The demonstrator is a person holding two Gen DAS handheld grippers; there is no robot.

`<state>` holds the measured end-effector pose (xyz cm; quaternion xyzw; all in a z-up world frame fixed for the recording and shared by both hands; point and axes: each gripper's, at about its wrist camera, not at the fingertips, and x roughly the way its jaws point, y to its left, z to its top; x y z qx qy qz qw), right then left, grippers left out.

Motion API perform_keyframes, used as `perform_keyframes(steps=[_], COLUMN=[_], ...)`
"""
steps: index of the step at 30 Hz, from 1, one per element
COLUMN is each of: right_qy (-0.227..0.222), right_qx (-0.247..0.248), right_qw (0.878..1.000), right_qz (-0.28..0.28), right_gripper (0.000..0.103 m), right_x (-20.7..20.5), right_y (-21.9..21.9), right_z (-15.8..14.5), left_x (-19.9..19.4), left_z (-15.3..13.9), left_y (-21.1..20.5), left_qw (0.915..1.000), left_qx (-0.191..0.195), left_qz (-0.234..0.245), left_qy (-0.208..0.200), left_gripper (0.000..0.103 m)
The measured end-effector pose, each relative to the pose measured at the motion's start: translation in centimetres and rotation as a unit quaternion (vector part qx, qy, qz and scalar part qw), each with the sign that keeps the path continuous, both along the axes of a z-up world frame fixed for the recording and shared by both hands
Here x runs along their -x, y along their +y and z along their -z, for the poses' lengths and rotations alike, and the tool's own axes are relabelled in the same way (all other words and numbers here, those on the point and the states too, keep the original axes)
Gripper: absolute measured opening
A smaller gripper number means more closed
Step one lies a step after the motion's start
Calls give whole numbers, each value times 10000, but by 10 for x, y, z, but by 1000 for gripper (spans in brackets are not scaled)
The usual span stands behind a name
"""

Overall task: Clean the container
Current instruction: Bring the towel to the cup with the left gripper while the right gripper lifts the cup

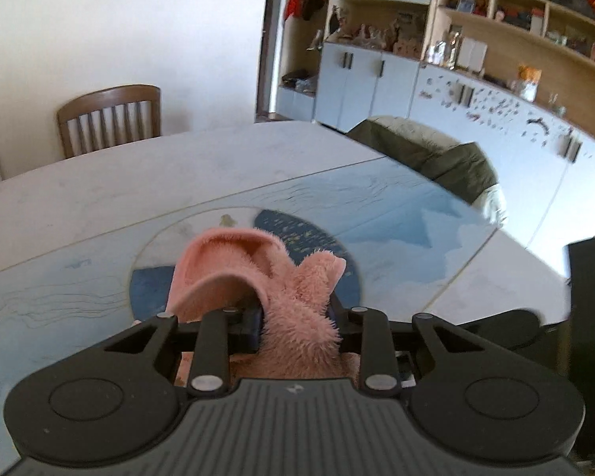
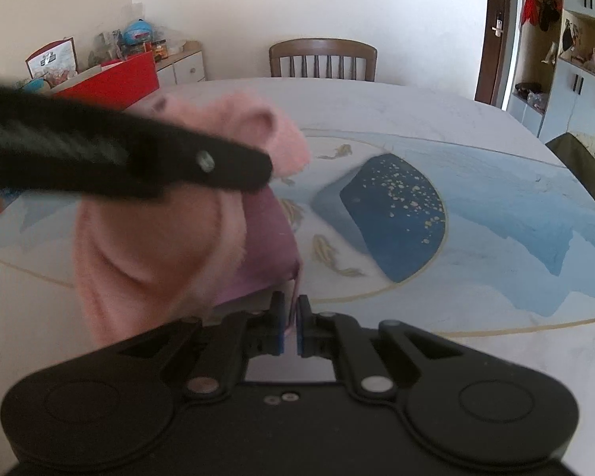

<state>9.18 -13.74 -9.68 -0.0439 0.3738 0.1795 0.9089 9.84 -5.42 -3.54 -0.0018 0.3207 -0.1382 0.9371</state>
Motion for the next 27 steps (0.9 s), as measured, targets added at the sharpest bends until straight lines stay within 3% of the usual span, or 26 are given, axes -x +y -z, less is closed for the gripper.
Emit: perform_keyframes(steps=[3,7,13,17,19,22,23,24,27], right_qy=[0,5,13,25,26,26,33,42,64], right_qx=[6,-48,-84,-68,-62,-45,-39,-44,-36], right_qw=[10000,10000,10000,10000,10000,10000,10000,10000,10000], right_qz=[-3,-11,-3,-22,-43,-48,-51,-53,-55], right_gripper=[5,5,5,5,5,5,5,5,5], right_x=[1,2,2,2,3,3,2,2,2], right_y=[0,-2,-3,-2,-2,-3,-3,-3,-3], right_z=[0,1,1,1,1,2,2,3,4], left_x=[1,6,7,12,17,29,34,40,56], left_z=[9,15,25,12,12,17,18,19,22], left_y=[12,38,73,78,73,65,63,63,61], left_qw=[9999,9992,9961,9974,9990,9993,9988,9984,9956], left_qx=[-32,224,412,521,348,-29,-148,-231,-444], left_qz=[-149,-315,-686,-420,-71,353,448,525,799], left_qy=[12,52,368,260,263,140,105,17,-184], left_gripper=[28,28,28,29,32,53,68,75,79])
